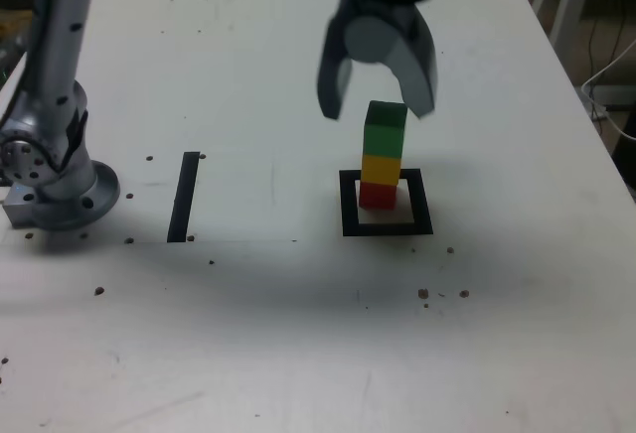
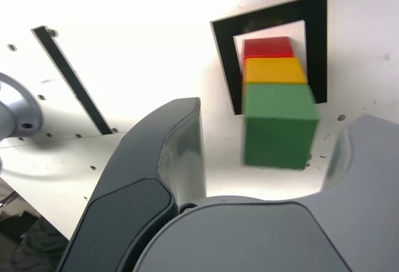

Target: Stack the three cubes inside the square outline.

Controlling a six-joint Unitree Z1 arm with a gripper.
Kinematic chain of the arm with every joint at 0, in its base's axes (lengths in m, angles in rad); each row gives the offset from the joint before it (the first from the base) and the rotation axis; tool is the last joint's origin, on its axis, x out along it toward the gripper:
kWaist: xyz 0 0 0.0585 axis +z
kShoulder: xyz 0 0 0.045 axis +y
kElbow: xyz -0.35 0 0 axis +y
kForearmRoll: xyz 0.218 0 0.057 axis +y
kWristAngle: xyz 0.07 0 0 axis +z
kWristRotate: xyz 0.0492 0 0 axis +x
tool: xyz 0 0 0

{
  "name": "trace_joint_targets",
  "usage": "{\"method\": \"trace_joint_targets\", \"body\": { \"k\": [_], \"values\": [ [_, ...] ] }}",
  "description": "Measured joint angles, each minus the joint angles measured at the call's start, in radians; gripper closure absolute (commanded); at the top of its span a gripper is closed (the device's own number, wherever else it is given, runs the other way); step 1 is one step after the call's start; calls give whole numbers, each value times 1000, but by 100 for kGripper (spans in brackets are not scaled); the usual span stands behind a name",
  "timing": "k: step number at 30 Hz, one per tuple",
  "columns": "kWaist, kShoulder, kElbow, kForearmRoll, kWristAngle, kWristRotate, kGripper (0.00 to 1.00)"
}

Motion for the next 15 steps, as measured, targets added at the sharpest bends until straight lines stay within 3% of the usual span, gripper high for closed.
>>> {"method": "trace_joint_targets", "body": {
  "k": [15],
  "values": [
    [25,-270,341,0,37,-68,0]
  ]
}}
